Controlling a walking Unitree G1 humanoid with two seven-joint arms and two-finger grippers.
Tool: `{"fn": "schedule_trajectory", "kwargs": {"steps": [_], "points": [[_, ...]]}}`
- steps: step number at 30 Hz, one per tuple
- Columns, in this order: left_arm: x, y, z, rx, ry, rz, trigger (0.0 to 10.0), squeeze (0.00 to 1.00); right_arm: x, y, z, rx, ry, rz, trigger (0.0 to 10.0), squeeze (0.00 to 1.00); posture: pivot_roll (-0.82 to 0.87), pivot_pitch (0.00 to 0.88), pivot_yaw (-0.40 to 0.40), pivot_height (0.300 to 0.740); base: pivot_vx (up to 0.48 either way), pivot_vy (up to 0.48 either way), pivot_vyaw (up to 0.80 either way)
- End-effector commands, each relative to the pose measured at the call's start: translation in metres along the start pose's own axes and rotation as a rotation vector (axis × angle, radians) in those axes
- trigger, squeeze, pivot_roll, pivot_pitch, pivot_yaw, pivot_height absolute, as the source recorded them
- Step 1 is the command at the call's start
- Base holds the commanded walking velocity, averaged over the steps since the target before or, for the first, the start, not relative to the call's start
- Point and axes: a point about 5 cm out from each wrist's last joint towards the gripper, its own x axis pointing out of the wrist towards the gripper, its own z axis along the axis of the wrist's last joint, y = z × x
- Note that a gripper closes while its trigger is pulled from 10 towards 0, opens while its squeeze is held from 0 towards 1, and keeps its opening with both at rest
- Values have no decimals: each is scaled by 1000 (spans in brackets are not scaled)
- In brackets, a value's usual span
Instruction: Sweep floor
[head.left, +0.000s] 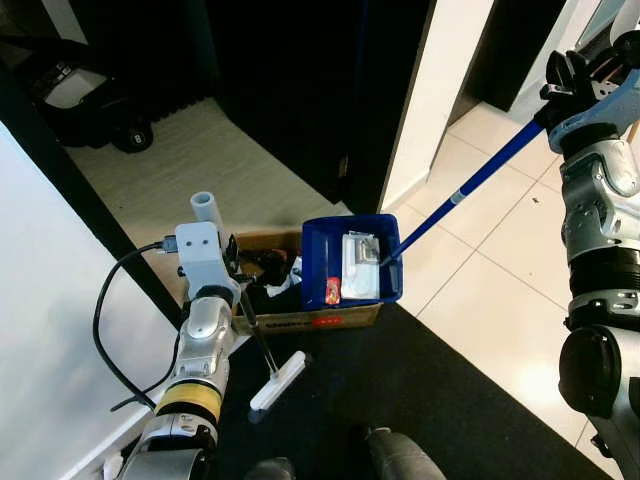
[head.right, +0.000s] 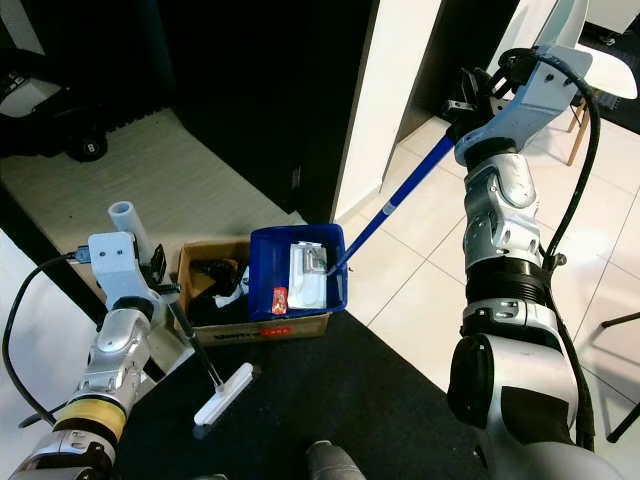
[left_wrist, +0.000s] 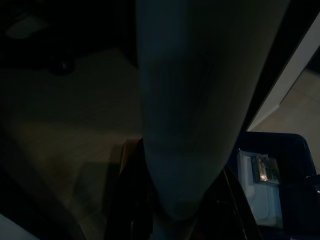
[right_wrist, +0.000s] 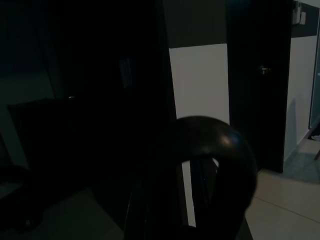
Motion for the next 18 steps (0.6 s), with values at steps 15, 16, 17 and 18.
{"fn": "schedule_trajectory", "kwargs": {"steps": [15,16,17,18], "points": [[0,-6,6,-19,-41,-12,10000,0,4,0,13,17,-75,-8,10000,0,9,54,-37,740,320,0,0],[0,-6,6,-19,-41,-12,10000,0,4,0,13,17,-75,-8,10000,0,9,54,-37,740,319,0,0],[0,-6,6,-19,-41,-12,10000,0,4,0,13,17,-75,-8,10000,0,9,54,-37,740,319,0,0],[0,-5,6,-18,-41,-9,10000,0,4,0,12,17,-73,-6,10000,0,10,55,-41,740,289,0,0]]}}
